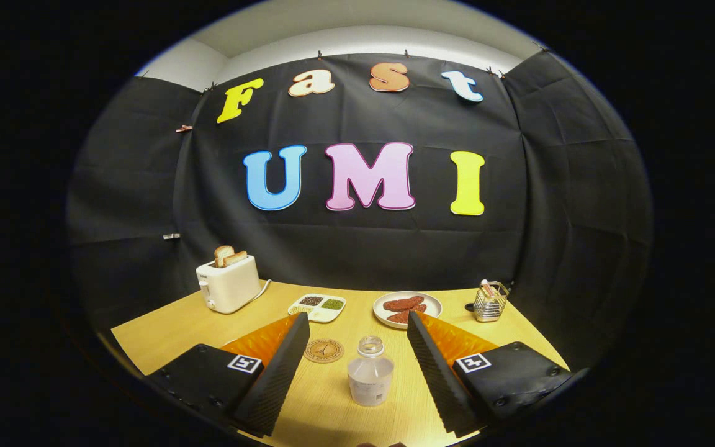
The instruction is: Take the bottle from table, then pour the juice into the cup, finally place the bottle on the coaster
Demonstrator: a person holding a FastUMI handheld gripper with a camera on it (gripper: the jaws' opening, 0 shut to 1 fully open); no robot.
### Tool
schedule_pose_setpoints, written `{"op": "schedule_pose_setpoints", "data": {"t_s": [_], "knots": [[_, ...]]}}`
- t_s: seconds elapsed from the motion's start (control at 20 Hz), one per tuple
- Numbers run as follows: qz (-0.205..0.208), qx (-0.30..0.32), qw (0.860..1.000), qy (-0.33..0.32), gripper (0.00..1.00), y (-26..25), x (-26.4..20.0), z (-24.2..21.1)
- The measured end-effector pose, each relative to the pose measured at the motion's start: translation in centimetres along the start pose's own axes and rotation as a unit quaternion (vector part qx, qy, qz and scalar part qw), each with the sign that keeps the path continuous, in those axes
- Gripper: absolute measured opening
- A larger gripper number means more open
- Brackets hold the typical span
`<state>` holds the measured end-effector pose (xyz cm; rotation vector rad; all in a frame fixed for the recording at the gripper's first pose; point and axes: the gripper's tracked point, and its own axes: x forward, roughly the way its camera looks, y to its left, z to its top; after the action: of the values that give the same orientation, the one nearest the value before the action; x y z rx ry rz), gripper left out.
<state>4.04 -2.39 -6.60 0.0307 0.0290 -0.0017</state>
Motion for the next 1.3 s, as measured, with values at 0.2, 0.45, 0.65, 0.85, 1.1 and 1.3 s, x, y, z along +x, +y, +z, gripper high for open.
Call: {"op": "schedule_pose_setpoints", "data": {"t_s": [0.2,0.45,0.65,0.85,1.1,1.3], "knots": [[-0.007,0.000,1.000,-0.001,0.97,-0.6,1.0,-1.8],[-0.013,-0.005,1.000,0.004,0.97,-1.0,2.7,-4.5],[-0.015,-0.008,1.000,0.008,0.97,-1.2,4.3,-6.6],[-0.015,-0.012,1.000,0.020,0.97,-1.3,5.4,-9.0],[-0.016,-0.002,0.999,0.035,0.97,-1.6,5.8,-11.6],[-0.006,-0.001,0.999,0.050,0.97,-1.1,6.0,-12.8]]}}
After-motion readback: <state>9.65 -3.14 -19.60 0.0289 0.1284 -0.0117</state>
